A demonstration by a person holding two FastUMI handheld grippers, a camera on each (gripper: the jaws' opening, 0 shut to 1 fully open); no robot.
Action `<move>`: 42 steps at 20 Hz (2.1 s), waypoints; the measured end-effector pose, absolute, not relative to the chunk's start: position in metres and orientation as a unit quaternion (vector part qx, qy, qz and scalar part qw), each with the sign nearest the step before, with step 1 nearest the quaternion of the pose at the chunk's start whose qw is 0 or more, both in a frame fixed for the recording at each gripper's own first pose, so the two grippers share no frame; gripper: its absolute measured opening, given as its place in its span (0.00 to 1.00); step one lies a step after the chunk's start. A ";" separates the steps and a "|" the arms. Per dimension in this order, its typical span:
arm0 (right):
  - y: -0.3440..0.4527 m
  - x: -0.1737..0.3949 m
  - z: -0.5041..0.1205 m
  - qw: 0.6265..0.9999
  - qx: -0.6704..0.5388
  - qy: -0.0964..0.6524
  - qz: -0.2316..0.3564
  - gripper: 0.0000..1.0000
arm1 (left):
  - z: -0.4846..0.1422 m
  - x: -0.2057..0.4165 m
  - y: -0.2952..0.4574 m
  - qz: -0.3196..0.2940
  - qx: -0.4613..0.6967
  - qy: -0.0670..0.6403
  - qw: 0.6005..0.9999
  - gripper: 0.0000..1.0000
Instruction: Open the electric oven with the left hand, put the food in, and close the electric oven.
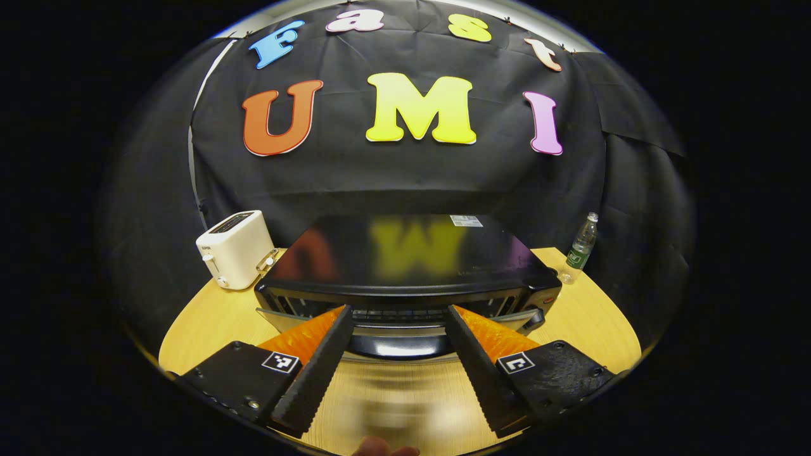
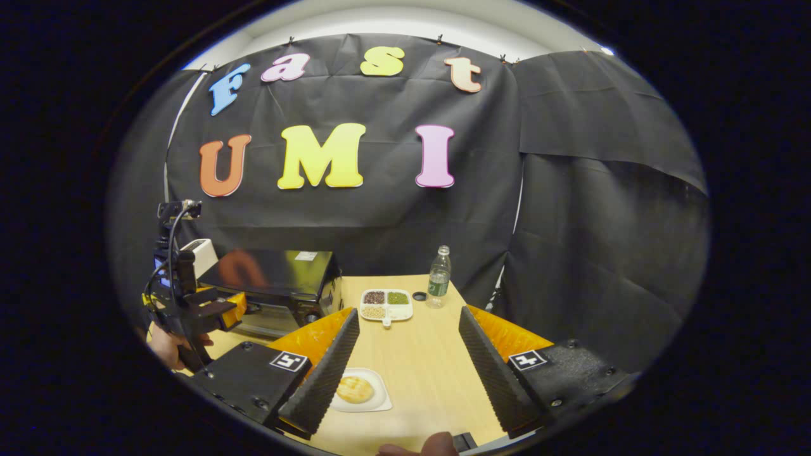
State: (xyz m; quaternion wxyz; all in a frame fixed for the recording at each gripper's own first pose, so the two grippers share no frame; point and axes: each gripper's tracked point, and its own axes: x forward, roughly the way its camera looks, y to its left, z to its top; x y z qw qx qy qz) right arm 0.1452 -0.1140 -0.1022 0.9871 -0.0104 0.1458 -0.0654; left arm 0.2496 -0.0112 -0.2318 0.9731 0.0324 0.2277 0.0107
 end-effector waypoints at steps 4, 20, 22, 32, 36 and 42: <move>-0.110 0.130 -0.106 0.987 -0.009 0.147 -0.061 0.98 | -0.250 0.204 -0.011 0.010 0.010 0.256 0.967 0.98; -0.132 0.069 -0.155 0.975 -0.026 0.207 -0.074 0.97 | -0.372 0.117 0.003 0.004 -0.001 0.387 0.922 0.93; -0.131 0.067 -0.159 0.974 -0.025 0.213 -0.071 0.98 | -0.369 0.117 0.006 0.002 0.006 0.379 0.925 0.93; -0.093 0.081 -0.218 0.964 0.020 0.264 -0.005 0.98 | -0.287 0.091 0.024 0.005 0.023 0.312 0.950 0.93; -0.079 0.096 -0.257 0.956 0.025 0.291 0.010 0.98 | -0.242 0.072 0.032 0.025 0.025 0.285 0.958 0.93; -0.057 0.133 -0.323 0.945 0.018 0.324 0.036 0.98 | -0.188 0.051 0.038 0.050 0.003 0.252 0.967 0.93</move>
